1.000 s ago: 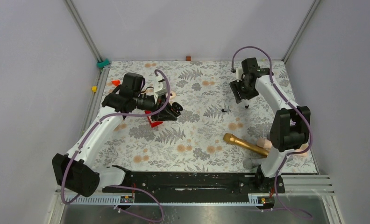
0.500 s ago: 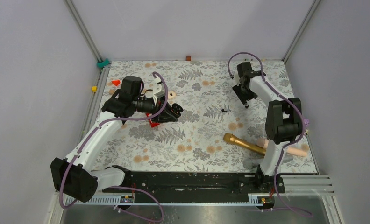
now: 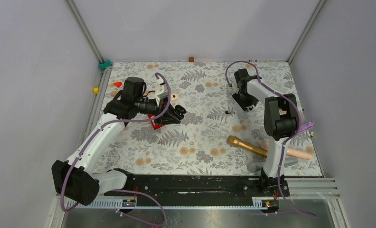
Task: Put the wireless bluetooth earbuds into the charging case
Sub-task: Pick up the earbud from the center of the board.
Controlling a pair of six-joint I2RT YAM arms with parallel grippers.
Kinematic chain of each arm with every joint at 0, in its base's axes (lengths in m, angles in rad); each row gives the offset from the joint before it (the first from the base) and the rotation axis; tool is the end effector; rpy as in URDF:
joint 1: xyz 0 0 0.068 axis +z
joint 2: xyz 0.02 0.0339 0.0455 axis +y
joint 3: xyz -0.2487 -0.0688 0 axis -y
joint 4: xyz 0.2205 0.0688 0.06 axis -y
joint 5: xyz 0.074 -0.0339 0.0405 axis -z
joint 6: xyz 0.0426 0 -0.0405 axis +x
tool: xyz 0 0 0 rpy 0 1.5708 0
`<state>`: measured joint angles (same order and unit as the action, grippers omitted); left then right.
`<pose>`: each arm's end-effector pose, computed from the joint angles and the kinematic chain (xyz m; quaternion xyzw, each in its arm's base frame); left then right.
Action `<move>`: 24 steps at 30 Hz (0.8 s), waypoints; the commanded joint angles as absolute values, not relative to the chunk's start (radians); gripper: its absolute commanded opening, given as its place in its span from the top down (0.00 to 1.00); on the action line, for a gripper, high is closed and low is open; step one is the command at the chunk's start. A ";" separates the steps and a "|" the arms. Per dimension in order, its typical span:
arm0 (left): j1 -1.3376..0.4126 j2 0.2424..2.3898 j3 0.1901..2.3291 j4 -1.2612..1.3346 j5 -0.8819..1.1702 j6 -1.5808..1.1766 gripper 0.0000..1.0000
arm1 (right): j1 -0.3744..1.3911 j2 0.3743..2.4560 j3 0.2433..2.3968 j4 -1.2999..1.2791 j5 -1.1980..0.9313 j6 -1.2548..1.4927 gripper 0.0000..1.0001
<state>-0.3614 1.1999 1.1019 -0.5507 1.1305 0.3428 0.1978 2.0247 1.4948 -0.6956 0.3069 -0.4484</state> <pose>0.2002 -0.1169 0.3278 0.4845 0.6277 -0.4832 0.3712 0.3834 0.0637 0.1695 -0.2842 0.9315 -0.1706 0.1496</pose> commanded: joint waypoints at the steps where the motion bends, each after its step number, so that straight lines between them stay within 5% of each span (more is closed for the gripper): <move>1: -0.360 1.201 1.097 -0.509 1.165 0.342 1.00 | 0.230 2.051 1.525 -0.669 0.369 -0.483 0.45; 24: -0.360 1.203 1.097 -0.509 1.170 0.342 1.00 | 0.255 2.111 1.495 -0.605 0.462 -0.556 0.56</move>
